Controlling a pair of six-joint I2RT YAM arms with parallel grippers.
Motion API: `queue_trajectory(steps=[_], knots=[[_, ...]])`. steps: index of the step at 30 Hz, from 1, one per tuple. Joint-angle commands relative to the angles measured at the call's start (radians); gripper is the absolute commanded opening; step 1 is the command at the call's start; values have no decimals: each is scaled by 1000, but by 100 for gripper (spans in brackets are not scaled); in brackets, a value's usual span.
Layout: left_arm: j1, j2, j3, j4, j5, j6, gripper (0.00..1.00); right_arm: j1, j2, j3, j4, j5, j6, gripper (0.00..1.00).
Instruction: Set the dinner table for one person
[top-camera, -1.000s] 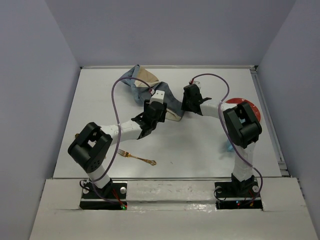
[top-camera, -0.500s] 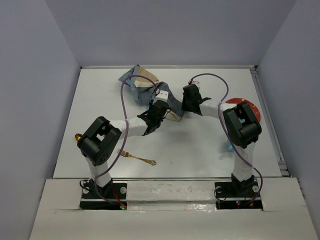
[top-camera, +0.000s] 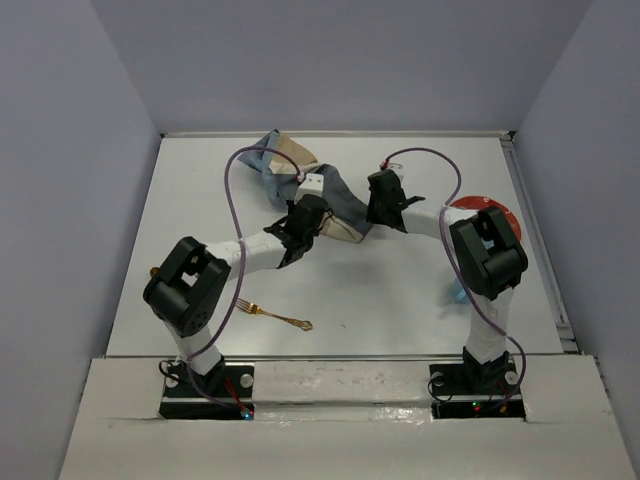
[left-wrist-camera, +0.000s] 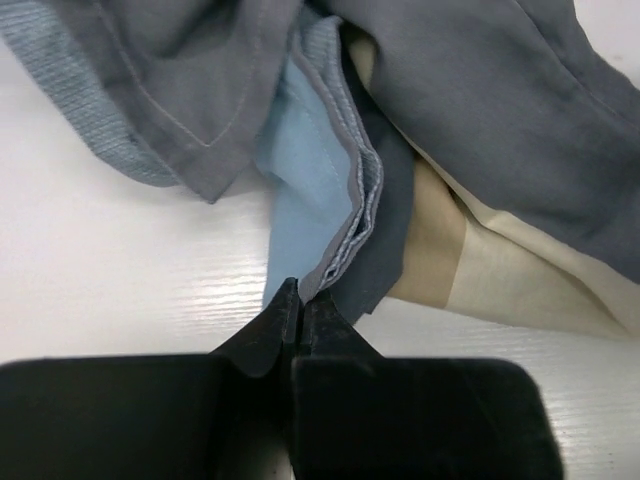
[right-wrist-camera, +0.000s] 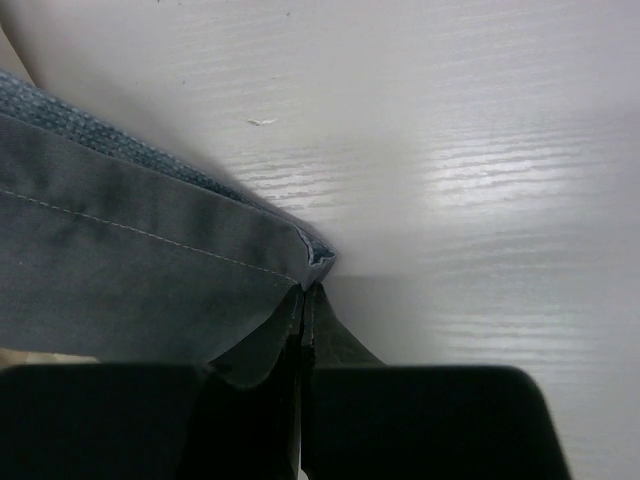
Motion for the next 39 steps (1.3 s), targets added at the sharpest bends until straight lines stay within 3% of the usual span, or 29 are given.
queue_trajectory(steps=[1, 9, 16, 22, 30, 39], knots=[[107, -178, -58, 63, 76, -122, 0, 10, -144, -31, 18, 60, -12, 0], [260, -480, -112, 113, 290, -315, 0, 1, -446, -107, 6, 135, -84, 0], [389, -693, 26, 28, 378, -387, 0, 1, -767, -81, -98, 197, -139, 0], [474, -822, 166, -71, 395, -378, 0, 1, -966, 54, -230, 202, -167, 0], [482, -901, 252, -105, 346, -347, 0, 1, -999, 146, -302, 160, -165, 0], [520, -752, 185, -56, 375, -375, 0, 1, -821, 190, -255, 175, -199, 0]])
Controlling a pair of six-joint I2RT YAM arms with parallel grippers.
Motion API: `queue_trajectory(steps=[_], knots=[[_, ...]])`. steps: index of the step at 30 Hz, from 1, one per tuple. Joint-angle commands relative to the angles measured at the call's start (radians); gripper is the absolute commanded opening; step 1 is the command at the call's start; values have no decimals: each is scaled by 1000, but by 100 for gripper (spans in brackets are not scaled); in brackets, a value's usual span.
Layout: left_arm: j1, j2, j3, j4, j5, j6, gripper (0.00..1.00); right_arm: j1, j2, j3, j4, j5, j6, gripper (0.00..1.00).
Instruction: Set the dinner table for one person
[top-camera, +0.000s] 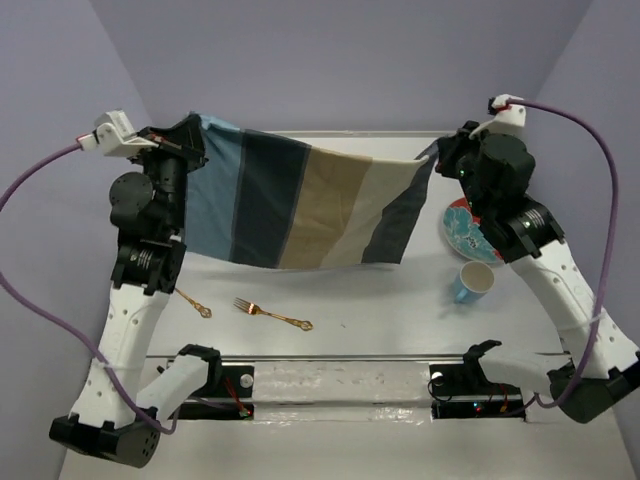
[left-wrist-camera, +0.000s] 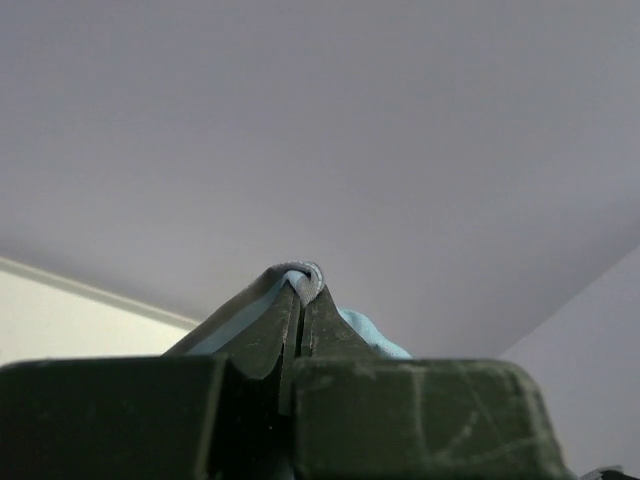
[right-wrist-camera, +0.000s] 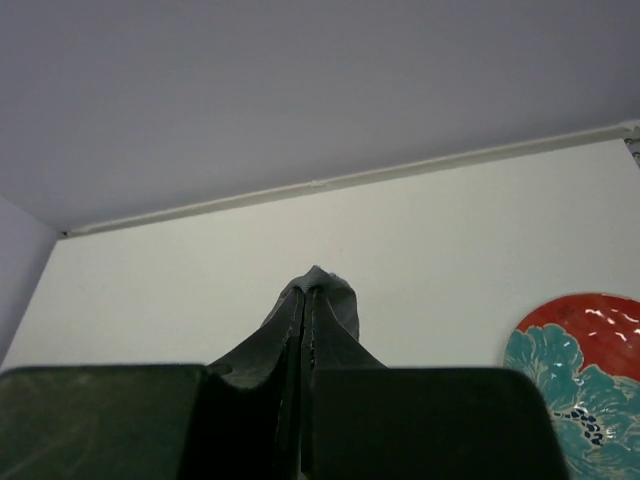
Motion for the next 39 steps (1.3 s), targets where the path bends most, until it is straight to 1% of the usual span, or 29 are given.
queue_trajectory(steps=[1, 2, 3, 5, 6, 9, 10, 11, 13, 15, 16, 17, 18, 19, 20, 21, 22, 23, 26, 27, 31, 33, 36, 39], knots=[[52, 106, -30, 56, 45, -24, 0, -11, 104, 61, 48, 11, -52, 0], [72, 129, -23, 56, 65, -32, 0, -11, 136, 83, 48, 12, -56, 0], [114, 170, -5, 53, 85, -39, 0, -37, 204, 133, 49, 5, -70, 0], [152, 213, 19, 53, 124, -47, 0, -60, 271, 201, 48, -9, -85, 0], [183, 253, 56, 47, 134, -46, 0, -80, 332, 277, 48, -11, -99, 0], [224, 313, 122, 35, 193, -58, 0, -114, 423, 424, 17, -19, -134, 0], [256, 350, 176, 30, 235, -62, 0, -123, 453, 548, -1, -22, -142, 0], [275, 365, 203, 23, 268, -68, 0, -138, 508, 611, -48, -23, -148, 0], [284, 393, 272, 19, 306, -75, 0, -149, 552, 761, -82, -28, -168, 0], [289, 392, 286, 39, 326, -82, 0, -149, 556, 784, -98, -23, -181, 0], [289, 373, 265, 55, 349, -110, 0, -149, 538, 723, -92, -31, -172, 0], [289, 358, 233, 81, 363, -130, 0, -149, 517, 723, -77, -35, -161, 0], [289, 343, 193, 128, 374, -145, 0, -149, 459, 592, -54, -54, -144, 0], [289, 314, 109, 142, 374, -173, 0, -149, 426, 507, 7, -63, -130, 0], [289, 297, 57, 183, 377, -188, 0, -149, 358, 322, 43, -89, -107, 0], [289, 281, -62, 208, 383, -206, 0, -149, 325, 228, 74, -104, -90, 0], [289, 255, -127, 232, 394, -226, 0, -149, 293, 136, 104, -112, -73, 0], [289, 235, -245, 271, 394, -261, 0, -149, 238, -43, 168, -132, -38, 0], [290, 205, -420, 335, 394, -323, 0, -149, 182, -268, 262, -169, 6, 0], [290, 192, -525, 387, 392, -334, 0, -149, 164, -373, 285, -183, 41, 0], [290, 213, -710, 451, 354, -351, 0, -149, 168, -555, 322, -230, 103, 0], [292, 229, -785, 458, 348, -349, 0, -149, 188, -603, 328, -236, 137, 0], [292, 237, -871, 495, 348, -337, 0, -149, 213, -682, 342, -244, 175, 0], [293, 218, -921, 492, 340, -300, 0, -149, 199, -753, 347, -258, 210, 0]])
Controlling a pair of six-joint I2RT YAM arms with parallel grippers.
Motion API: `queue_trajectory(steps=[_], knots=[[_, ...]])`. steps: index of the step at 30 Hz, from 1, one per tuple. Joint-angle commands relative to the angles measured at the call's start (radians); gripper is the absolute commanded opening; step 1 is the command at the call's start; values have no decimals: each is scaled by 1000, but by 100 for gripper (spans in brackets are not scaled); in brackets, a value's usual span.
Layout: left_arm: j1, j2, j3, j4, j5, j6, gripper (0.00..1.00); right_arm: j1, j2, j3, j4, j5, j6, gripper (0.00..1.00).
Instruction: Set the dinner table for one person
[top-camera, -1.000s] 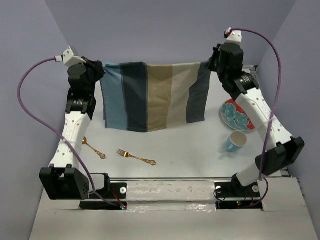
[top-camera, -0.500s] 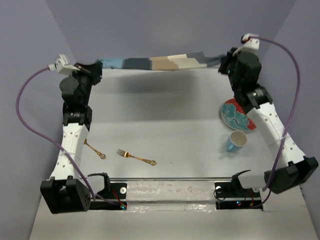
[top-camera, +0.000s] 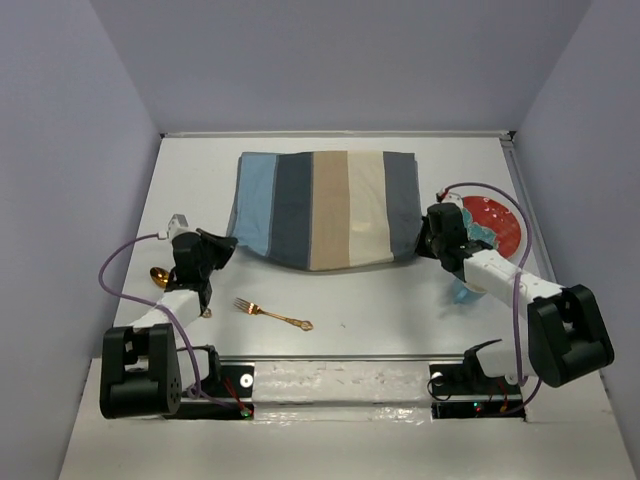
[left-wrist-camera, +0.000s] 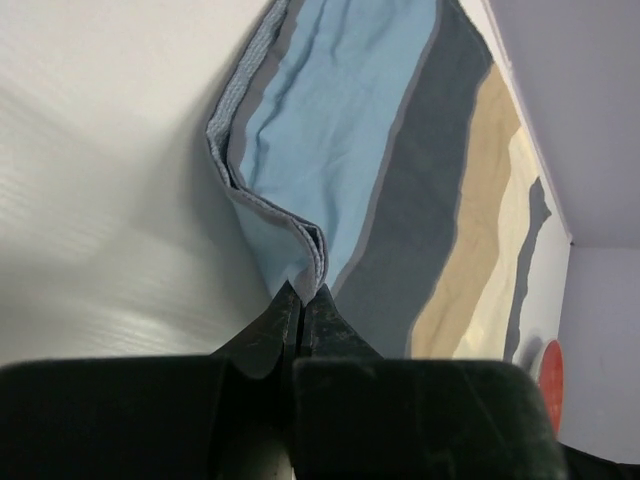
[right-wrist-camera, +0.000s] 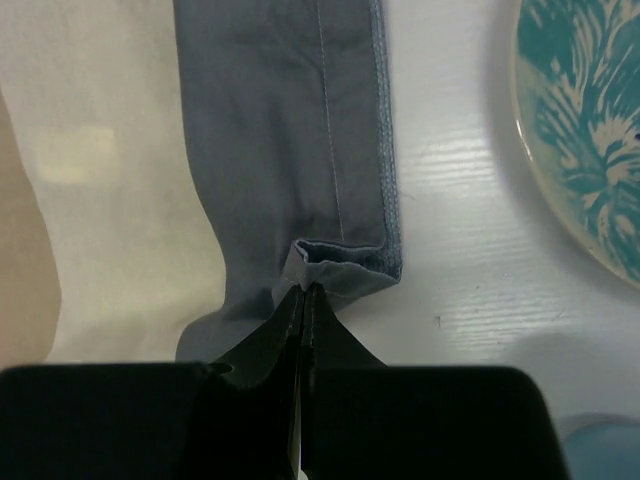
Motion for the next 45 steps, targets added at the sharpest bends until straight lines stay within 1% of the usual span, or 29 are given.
queue_trajectory(steps=[1, 3, 6, 7, 10, 16, 20, 24, 28, 34, 35, 36, 37, 39, 40, 41, 43, 44, 45], knots=[[7, -47, -52, 122, -29, 45, 0, -4, -38, -68, 103, -26, 87, 0], [5, -74, -81, 117, -28, 52, 0, -4, -75, -129, 104, -38, 118, 0], [7, -113, -108, 84, -38, 59, 0, -4, -107, -172, 103, -37, 130, 0], [5, -149, -125, 71, -58, 62, 0, -4, -133, -192, 103, -32, 136, 0], [7, -220, -148, 19, -90, 79, 0, -4, -195, -229, 91, -35, 149, 0], [7, -350, -173, -82, -112, 96, 0, -4, -265, -254, 31, -26, 159, 0], [7, -369, -159, -169, -135, 115, 0, -4, -282, -269, 6, -20, 179, 0], [7, -413, -170, -197, -135, 119, 0, -4, -307, -265, -34, -34, 187, 0], [7, -429, -171, -209, -140, 128, 0, -4, -365, -287, -48, -85, 202, 0], [7, -450, -165, -232, -135, 127, 0, -4, -379, -304, -54, -158, 212, 0], [7, -460, -164, -235, -135, 125, 2, -4, -390, -310, -54, -158, 212, 0], [7, -469, -164, -248, -134, 125, 6, -4, -396, -315, -57, -157, 210, 0], [7, -489, -162, -252, -130, 122, 13, -4, -403, -320, -66, -152, 209, 0], [7, -515, -156, -269, -135, 124, 24, -4, -423, -314, -81, -154, 204, 0], [7, -519, -153, -272, -141, 124, 30, -4, -430, -308, -90, -157, 201, 2], [7, -522, -152, -274, -143, 125, 41, -4, -440, -297, -103, -161, 199, 14], [7, -522, -139, -280, -141, 127, 49, -4, -460, -285, -118, -164, 195, 28], [7, -527, -126, -282, -126, 127, 55, -4, -468, -275, -139, -160, 192, 39], [5, -532, -116, -285, -120, 127, 56, -4, -474, -266, -150, -152, 189, 41]])
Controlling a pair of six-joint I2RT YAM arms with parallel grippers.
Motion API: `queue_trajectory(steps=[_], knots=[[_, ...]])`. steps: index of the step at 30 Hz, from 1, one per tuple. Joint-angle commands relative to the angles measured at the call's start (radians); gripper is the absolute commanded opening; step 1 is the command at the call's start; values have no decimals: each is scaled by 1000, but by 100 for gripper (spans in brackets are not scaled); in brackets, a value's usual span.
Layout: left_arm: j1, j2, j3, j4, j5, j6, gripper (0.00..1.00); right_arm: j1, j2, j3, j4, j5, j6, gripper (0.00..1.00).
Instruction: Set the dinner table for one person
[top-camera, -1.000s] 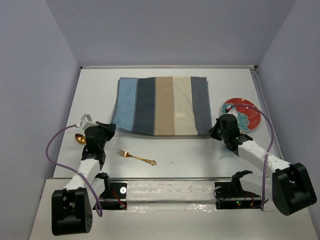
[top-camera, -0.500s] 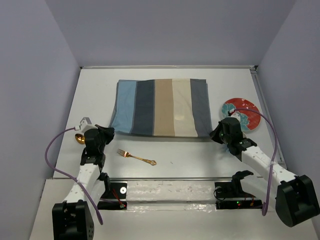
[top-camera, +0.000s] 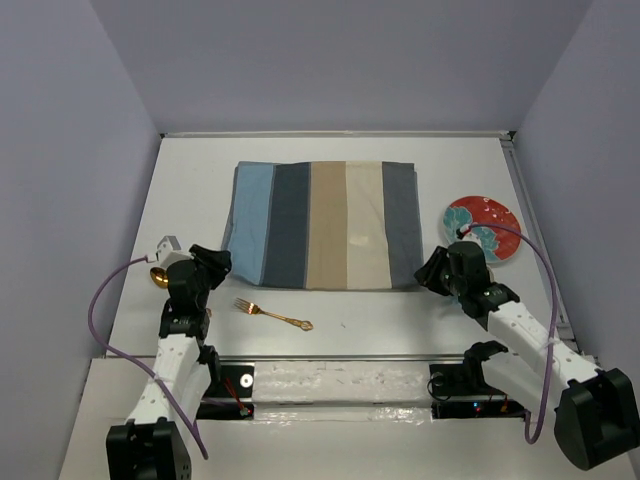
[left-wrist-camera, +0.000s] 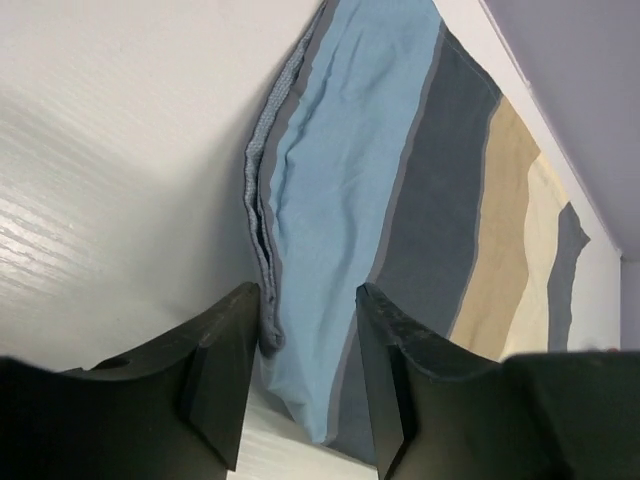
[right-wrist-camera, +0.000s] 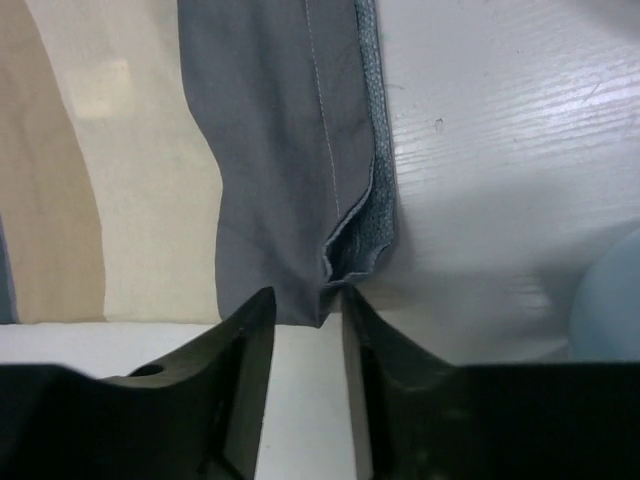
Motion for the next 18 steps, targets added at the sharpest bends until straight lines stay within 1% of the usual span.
queue_trajectory(steps=[1, 2, 3, 4, 5, 6, 12, 13, 15, 16, 18], knots=[[5, -39, 68, -13, 20, 12, 62, -4, -48, 67, -59, 11, -24, 44], [7, -51, 79, -18, 25, 12, 65, -4, -54, 77, -67, 12, -29, 46], [7, -72, 106, -33, 29, 16, 74, -4, -62, 100, -81, 12, -38, 47], [5, -83, 120, -41, 34, 18, 77, -4, -65, 111, -85, 6, -41, 47], [5, -93, 135, -44, 49, 21, 86, -4, -65, 122, -87, 0, -44, 47], [4, -100, 155, -56, 57, 28, 88, -4, -64, 133, -85, -9, -47, 48], [-48, -90, 341, -74, 117, 70, 92, -4, -50, 234, -81, -43, -78, 48], [-88, -82, 388, -82, 124, 96, 92, -4, -48, 249, -84, -44, -90, 48], [-129, -83, 428, -120, 123, 133, 93, -4, -45, 301, -120, -18, -110, 48], [-142, -88, 444, -136, 124, 153, 93, -4, -47, 315, -137, 23, -116, 48], [-178, -99, 488, -189, 141, 225, 93, -4, -56, 341, -183, 60, -123, 48]])
